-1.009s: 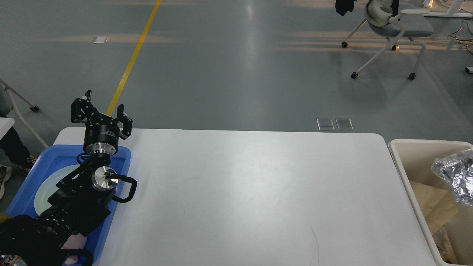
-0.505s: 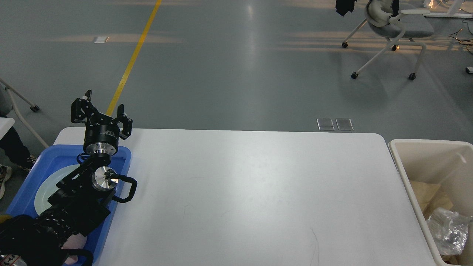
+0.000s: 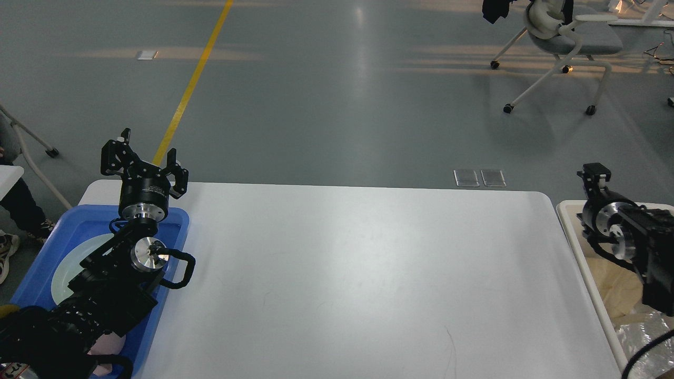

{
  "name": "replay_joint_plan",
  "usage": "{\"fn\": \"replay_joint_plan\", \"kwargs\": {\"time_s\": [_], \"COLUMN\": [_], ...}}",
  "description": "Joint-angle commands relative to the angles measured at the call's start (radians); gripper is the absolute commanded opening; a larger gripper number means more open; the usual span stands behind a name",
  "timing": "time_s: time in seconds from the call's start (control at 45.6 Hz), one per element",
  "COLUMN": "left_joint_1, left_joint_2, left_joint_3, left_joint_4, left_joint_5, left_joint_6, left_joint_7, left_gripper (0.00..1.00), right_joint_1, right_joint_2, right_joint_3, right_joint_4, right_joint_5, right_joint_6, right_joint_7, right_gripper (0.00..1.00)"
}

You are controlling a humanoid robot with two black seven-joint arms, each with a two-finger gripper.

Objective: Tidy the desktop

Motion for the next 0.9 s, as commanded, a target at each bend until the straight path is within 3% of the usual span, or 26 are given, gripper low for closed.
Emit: {"fn": "replay_joint_plan", "kwargs": {"time_s": [0.0, 0.132, 0.175, 0.219, 0.526, 0.877], "left_joint_1": [0.000, 0.000, 0.000, 0.000, 0.000, 0.000], "left_joint_2": [0.000, 0.000, 0.000, 0.000, 0.000, 0.000], "left_joint_3": [0.000, 0.000, 0.000, 0.000, 0.000, 0.000], "left_joint_4": [0.000, 0.000, 0.000, 0.000, 0.000, 0.000], "left_joint_5": [0.000, 0.000, 0.000, 0.000, 0.000, 0.000], "left_joint_6": [0.001, -0.001, -0.001, 0.001, 0.001, -0.001], "left_joint_7": [0.000, 0.000, 0.000, 0.000, 0.000, 0.000], "left_gripper": [0.96, 0.96, 0.96, 0.96, 0.96, 0.96], "right_joint_1": [0.005, -0.007, -0.017, -0.033, -0.130, -0.142], "right_joint_2": [0.073, 0.113, 0.128, 0.154, 0.224, 0.184], "right_joint_3": [0.135, 0.145, 0.146, 0.154, 0.558, 0.617], "right_joint_4": [0.021, 0.024, 0.024, 0.024, 0.054, 0.088], "right_joint_5": [-0.002, -0.002, -0.002, 0.000, 0.000, 0.000], "right_joint_6": [0.003, 0.003, 0.003, 0.002, 0.032, 0.058], "right_joint_7": [0.100, 0.397, 0.456, 0.485, 0.488, 0.488], "right_gripper": [1.00, 1.00, 1.00, 1.00, 1.00, 1.00]}}
